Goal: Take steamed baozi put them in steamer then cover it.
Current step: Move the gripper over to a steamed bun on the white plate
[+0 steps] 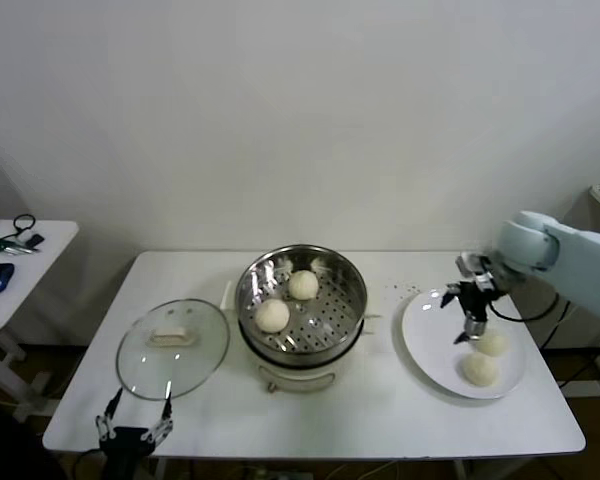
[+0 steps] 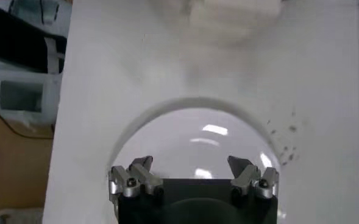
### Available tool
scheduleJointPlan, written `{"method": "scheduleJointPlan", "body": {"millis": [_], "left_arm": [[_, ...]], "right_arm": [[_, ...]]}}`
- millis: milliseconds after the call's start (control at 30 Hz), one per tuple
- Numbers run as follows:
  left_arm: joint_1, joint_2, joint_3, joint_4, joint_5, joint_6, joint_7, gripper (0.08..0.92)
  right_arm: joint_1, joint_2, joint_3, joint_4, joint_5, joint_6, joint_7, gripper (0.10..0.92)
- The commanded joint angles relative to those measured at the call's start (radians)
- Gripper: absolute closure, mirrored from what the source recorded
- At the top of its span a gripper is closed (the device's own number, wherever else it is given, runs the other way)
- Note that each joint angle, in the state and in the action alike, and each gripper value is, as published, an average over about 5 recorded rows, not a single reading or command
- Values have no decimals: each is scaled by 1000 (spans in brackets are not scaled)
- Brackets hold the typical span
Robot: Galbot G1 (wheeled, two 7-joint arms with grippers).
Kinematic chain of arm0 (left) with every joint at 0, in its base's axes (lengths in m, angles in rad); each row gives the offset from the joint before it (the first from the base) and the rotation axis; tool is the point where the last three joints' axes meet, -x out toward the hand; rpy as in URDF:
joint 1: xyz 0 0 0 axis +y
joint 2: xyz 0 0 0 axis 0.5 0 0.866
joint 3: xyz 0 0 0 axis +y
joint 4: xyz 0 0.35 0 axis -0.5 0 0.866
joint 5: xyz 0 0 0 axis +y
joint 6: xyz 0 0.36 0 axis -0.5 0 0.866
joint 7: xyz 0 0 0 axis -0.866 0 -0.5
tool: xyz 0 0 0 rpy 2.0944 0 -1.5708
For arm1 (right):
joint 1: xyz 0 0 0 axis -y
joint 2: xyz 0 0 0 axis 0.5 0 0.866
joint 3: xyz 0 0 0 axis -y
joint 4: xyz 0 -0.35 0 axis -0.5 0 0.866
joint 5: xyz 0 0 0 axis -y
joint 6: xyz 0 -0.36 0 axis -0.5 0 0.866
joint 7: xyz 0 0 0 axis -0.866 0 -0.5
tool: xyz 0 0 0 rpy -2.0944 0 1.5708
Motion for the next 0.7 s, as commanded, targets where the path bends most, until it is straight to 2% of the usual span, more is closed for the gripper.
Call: {"method": "scheduleJointPlan", "body": {"millis": [33,700], "left_arm": [[0,-6,1,9,3,-1,0,177],[0,-22,6,43,7,-11,-3,177]], "right_arm": [[-273,-69,187,-37,-177,25,-14,203],[-310,43,230,-167,-224,37,-10,203]]}}
